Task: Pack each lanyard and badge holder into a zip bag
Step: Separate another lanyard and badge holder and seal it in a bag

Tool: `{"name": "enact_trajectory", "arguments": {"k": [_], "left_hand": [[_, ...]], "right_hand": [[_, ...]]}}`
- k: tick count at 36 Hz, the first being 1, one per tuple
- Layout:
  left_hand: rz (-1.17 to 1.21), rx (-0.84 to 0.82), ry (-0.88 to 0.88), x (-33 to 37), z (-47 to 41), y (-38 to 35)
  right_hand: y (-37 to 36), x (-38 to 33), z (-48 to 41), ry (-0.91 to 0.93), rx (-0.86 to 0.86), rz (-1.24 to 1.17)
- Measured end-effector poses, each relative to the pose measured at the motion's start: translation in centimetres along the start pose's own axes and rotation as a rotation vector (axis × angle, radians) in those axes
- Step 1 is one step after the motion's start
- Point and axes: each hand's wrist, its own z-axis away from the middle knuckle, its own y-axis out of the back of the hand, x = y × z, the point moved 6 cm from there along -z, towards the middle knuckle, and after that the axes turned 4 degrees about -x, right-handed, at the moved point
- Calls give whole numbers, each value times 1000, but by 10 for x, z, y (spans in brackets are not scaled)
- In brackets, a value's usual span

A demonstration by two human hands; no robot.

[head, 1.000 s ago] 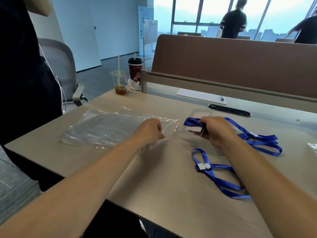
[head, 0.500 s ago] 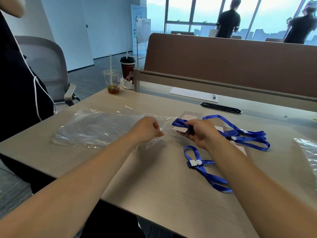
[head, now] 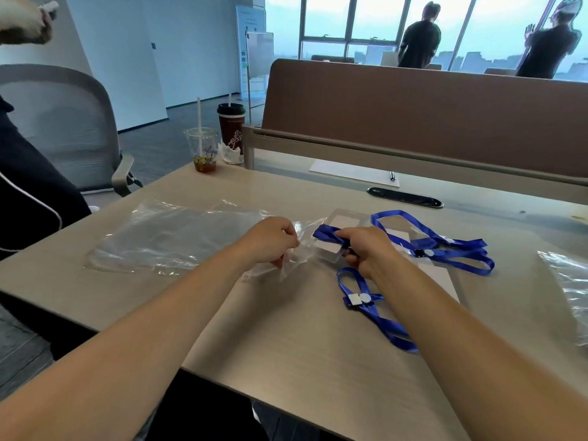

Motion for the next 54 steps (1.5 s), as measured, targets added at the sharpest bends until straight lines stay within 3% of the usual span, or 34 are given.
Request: {"name": "enact_trajectory", "arguments": {"k": [22,39,46,54], "left_hand": [[73,-25,-14,9,4,-12],[68,-23,-11,7,3,-9],[-98,53,-55,11,0,-4],[-68,48,-52,10,-1,-8]], "right_hand": [[-12,0,6,84,-58,-55],[-6,1,16,45,-109,-350],[-7,1,16,43,-118,-212],[-12,-2,20,40,-117,-200]]}}
